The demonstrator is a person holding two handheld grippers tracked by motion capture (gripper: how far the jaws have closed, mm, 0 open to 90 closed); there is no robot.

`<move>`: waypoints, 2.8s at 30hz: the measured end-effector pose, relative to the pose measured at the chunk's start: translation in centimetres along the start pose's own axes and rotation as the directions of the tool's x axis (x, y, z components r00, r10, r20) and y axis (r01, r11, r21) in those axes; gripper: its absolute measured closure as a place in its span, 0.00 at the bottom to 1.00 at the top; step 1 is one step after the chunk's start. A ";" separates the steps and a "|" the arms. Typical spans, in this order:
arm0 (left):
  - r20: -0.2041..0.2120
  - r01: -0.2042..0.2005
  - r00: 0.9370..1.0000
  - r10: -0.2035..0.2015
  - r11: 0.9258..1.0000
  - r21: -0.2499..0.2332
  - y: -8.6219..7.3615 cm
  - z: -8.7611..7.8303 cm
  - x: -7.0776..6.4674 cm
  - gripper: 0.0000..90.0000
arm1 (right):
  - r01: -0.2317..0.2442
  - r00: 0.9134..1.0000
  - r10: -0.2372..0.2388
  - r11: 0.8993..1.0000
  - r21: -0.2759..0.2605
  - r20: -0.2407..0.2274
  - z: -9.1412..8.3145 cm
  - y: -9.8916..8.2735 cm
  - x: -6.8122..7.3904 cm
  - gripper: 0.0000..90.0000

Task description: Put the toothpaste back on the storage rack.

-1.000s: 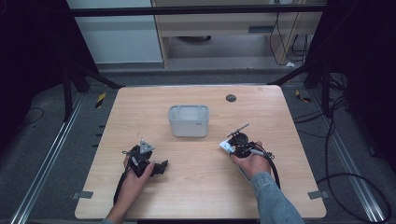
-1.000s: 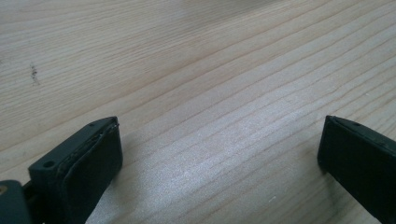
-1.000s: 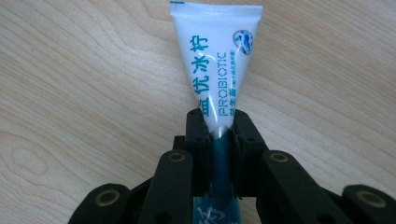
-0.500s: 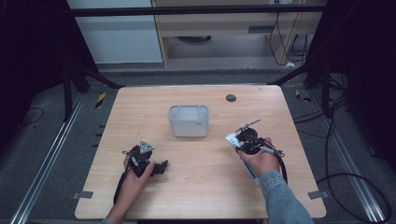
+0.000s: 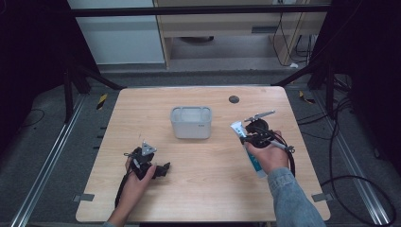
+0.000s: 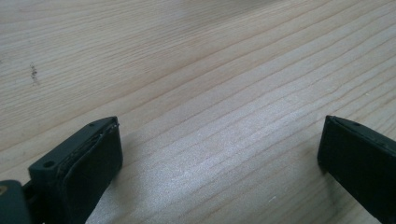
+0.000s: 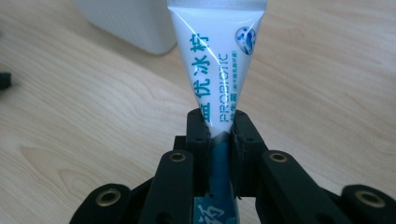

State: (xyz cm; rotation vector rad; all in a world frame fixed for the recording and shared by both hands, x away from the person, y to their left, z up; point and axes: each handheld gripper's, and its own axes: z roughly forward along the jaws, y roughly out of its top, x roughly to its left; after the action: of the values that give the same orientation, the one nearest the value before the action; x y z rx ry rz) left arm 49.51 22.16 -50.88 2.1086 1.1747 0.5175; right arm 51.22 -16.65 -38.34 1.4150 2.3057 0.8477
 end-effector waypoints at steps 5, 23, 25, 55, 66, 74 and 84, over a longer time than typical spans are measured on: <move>0.001 -0.001 1.000 0.001 1.000 0.000 0.0 0.0 0.0 0.00 | -0.007 1.000 0.007 0.998 -0.061 0.001 -0.8 1.2 0.1 0.89; -0.002 0.012 1.000 -0.012 1.000 -0.006 0.1 0.1 -0.2 0.00 | -0.060 0.997 0.068 0.971 -0.230 0.028 0.3 4.8 2.2 0.89; -0.002 0.009 1.000 -0.009 1.000 -0.005 0.1 0.1 -0.2 0.00 | -0.076 0.996 0.085 0.962 -0.261 0.024 0.3 5.3 2.7 0.89; 0.011 -0.007 1.000 0.007 1.000 -0.003 -0.3 -0.3 -0.2 0.00 | -0.058 0.985 0.134 0.849 -0.524 0.107 0.2 13.5 11.1 0.88; 0.010 -0.008 1.000 0.008 1.000 0.000 -0.2 -0.2 -0.2 0.00 | -0.057 0.988 0.126 0.831 -0.554 0.087 1.6 14.6 11.3 0.88; 0.011 -0.009 1.000 0.009 1.000 0.000 -0.2 -0.2 -0.2 0.00 | -0.093 0.986 0.153 0.823 -0.560 0.062 2.3 15.4 10.8 0.88; 0.012 -0.010 1.000 0.010 1.000 0.001 -0.2 -0.2 -0.2 0.00 | -0.083 0.986 0.152 0.815 -0.574 0.073 2.6 16.7 10.7 0.88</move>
State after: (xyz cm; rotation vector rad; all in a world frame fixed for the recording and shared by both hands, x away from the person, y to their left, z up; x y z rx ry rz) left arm 49.18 22.18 -50.87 2.1167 1.1581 0.5085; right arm 59.38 -0.69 -29.42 1.2882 1.6740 1.3172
